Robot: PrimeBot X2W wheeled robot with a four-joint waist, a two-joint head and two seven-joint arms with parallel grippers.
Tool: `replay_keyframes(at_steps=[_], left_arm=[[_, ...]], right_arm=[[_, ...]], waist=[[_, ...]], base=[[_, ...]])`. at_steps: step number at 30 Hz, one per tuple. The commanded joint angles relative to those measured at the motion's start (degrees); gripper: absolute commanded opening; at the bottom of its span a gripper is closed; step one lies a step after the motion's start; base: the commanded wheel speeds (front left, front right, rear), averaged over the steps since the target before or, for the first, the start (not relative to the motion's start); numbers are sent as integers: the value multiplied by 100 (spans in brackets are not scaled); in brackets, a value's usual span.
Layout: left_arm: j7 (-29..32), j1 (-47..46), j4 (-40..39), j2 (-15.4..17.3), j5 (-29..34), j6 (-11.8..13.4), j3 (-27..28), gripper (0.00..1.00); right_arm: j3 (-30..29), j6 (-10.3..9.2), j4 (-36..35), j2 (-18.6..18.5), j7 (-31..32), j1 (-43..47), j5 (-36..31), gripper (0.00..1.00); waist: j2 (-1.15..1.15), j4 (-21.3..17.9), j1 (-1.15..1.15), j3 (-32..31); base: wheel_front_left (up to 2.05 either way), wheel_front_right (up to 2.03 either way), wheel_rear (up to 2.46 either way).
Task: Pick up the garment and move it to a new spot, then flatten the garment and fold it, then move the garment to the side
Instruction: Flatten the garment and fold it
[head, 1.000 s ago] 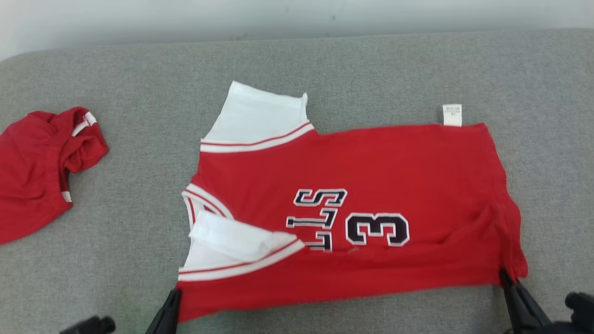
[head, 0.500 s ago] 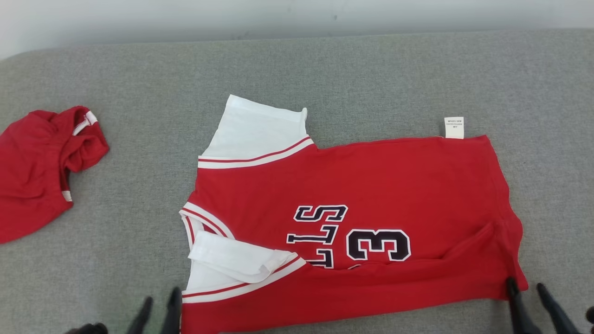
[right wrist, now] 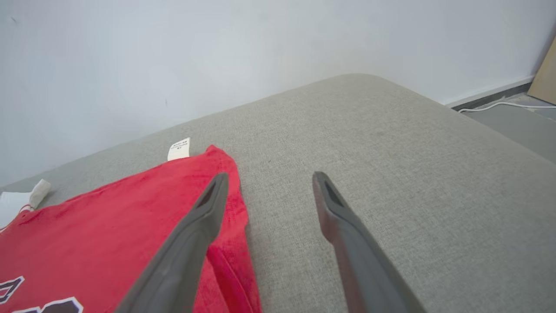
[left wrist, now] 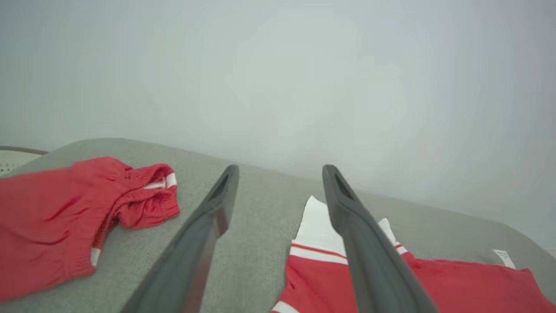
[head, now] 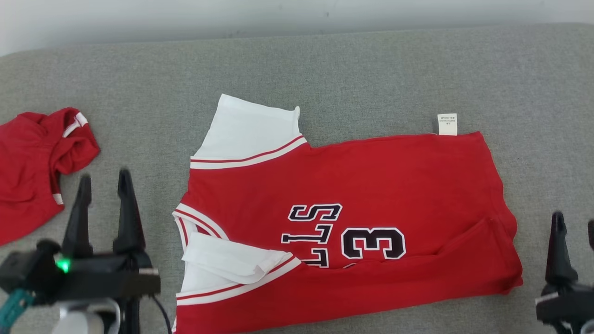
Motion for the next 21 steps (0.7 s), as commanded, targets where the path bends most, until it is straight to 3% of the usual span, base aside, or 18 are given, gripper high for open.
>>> replay_keyframes(at_steps=[1, 6, 9, 16, 21], left_arm=[[-59, -257, 70, 28, 93, -33, -20, 100], [-28, -1231, 578, 121, 294, -194, -201, 100], [223, -1868, 1079, 185, 294, -458, -428, 100], [1721, -3176, 2532, 298, -213, -1377, -1011, 100], [2568, -3850, 3190, 337, -587, -1633, -1241, 100]], right_arm=[[15, -4, -35, 10, 32, -194, -77, 100], [271, -4, 194, -182, 192, -912, -88, 100], [539, -4, 512, -401, 346, -1388, 7, 100], [1276, -4, 1316, -893, 709, -2392, 404, 100], [1686, -4, 1691, -1099, 919, -2915, 736, 100]], waist=[[-1, -33, 0, 38], [-1, -137, 0, 187], [-1, -186, 0, 311], [-1, -298, 0, 609], [-1, -379, 0, 838]], base=[[0, 0, 0], [0, 0, 0], [0, 0, 0], [0, 0, 0], [0, 0, 0]])
